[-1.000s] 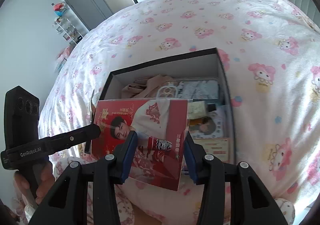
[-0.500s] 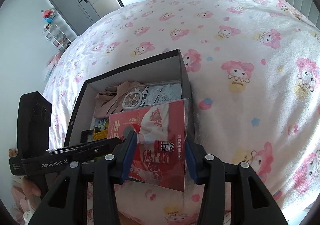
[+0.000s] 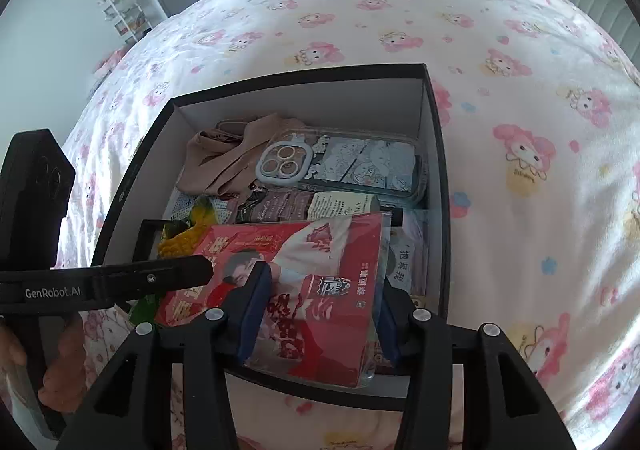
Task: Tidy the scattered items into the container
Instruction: 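Lower the red card into the box and open the left gripper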
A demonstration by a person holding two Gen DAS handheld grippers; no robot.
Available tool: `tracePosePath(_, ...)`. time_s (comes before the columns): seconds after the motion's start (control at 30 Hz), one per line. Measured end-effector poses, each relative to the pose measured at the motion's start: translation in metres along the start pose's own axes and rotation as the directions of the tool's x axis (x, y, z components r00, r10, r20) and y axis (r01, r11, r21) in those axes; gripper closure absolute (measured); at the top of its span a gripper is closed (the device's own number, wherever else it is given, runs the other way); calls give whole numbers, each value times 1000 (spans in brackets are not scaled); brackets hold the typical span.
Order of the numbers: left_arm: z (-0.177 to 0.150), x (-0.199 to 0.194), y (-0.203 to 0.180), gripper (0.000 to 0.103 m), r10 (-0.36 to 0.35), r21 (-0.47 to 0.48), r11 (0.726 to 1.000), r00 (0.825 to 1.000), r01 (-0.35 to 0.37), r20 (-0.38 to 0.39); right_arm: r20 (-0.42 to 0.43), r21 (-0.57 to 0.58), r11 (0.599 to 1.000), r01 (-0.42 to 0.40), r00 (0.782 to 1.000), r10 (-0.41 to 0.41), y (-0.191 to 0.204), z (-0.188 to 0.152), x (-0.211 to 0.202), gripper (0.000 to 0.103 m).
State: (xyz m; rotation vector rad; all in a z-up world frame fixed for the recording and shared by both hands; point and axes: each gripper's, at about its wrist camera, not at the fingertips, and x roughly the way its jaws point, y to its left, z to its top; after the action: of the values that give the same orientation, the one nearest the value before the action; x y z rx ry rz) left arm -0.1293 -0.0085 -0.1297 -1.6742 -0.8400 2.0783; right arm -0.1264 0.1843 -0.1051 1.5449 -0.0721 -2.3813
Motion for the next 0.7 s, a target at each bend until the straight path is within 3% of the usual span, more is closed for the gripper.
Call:
tracePosePath(0.1, 0, -8, -16, 65, 59, 46, 997, 998, -60, 26, 37, 24, 998, 56, 998, -56, -2, 1, -11, 58)
tracePosePath(0.33, -4, -27, -16, 65, 73, 52, 996, 996, -75, 54, 153, -14, 990, 142, 979, -138, 3, 1, -37, 58)
tracePosePath(0.53, -12, -40, -3, 64, 70, 34, 997, 993, -74, 98, 133, 27, 994, 106, 985, -109, -13, -3, -44, 58)
tracePosePath(0.7, -3, -46, -8, 65, 86, 10, 996, 984, -88, 156, 163, 59, 997, 47, 985, -56, -20, -6, -57, 58)
